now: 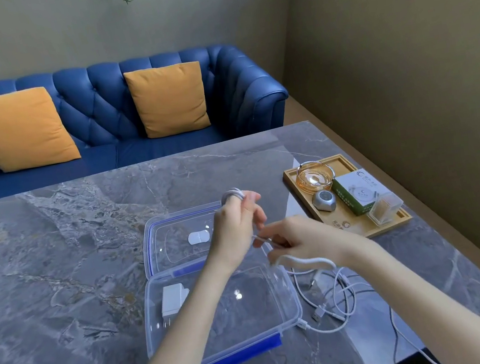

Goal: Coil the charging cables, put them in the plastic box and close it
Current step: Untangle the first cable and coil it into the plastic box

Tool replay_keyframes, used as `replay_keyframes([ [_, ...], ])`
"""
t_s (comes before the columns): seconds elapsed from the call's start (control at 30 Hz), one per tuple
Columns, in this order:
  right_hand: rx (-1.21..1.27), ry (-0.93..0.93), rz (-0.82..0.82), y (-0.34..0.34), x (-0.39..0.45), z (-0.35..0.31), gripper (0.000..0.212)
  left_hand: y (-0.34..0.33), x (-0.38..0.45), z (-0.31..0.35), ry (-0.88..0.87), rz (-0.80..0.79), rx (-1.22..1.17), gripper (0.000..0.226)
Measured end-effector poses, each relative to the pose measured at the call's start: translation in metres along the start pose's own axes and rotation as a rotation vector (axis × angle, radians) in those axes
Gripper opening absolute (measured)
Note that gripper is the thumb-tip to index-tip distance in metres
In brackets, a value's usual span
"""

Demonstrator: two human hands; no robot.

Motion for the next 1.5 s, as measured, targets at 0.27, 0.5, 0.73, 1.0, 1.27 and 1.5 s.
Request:
replay_keyframes([
  [0.27, 0.494, -0.168, -0.423, 0.005, -0.007, 0.016, 0.012, -0.018, -0.02, 0.0, 0.076, -0.475, 0.285, 0.052],
  [0.5, 0.963, -0.344, -0.472, -0.016, 0.001, 0.046, 0.038, -0.011, -0.015, -0.013, 0.302, -0.414, 0.01, 0.043],
  [0.73, 1.378, -0.705, -0.117, -0.024, 0.013, 0.079, 0.038, 0.006, -0.015, -0.043, 0.5, -0.251, -0.3, 0.041],
  [1.0, 1.202, -0.687, -0.003, -0.022, 0.011, 0.085, 0.024, 0.016, -0.013, -0.046, 0.495, -0.159, -0.335, 0.039],
  [1.27, 0.686, -0.681, 0.339, -0.005, 0.009, 0.103, 0.028, 0.023, -0.011, -0.053, 0.486, -0.081, -0.191, 0.036],
  [1.5, 0.379, -0.519, -0.141, -0.022, 0.008, 0.073, 0.044, 0.021, -0.01, -0.066, 0.525, -0.009, 0.021, 0.039],
])
Point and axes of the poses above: each hand's wrist, its own x-axis towards the middle knuckle, its own y-axis out of the back of the hand, z = x × y, the point moved 6 cm from there along x, towards the middle knuckle, and after that the axes turned 12 degrees about z, right-handed, at the moved point
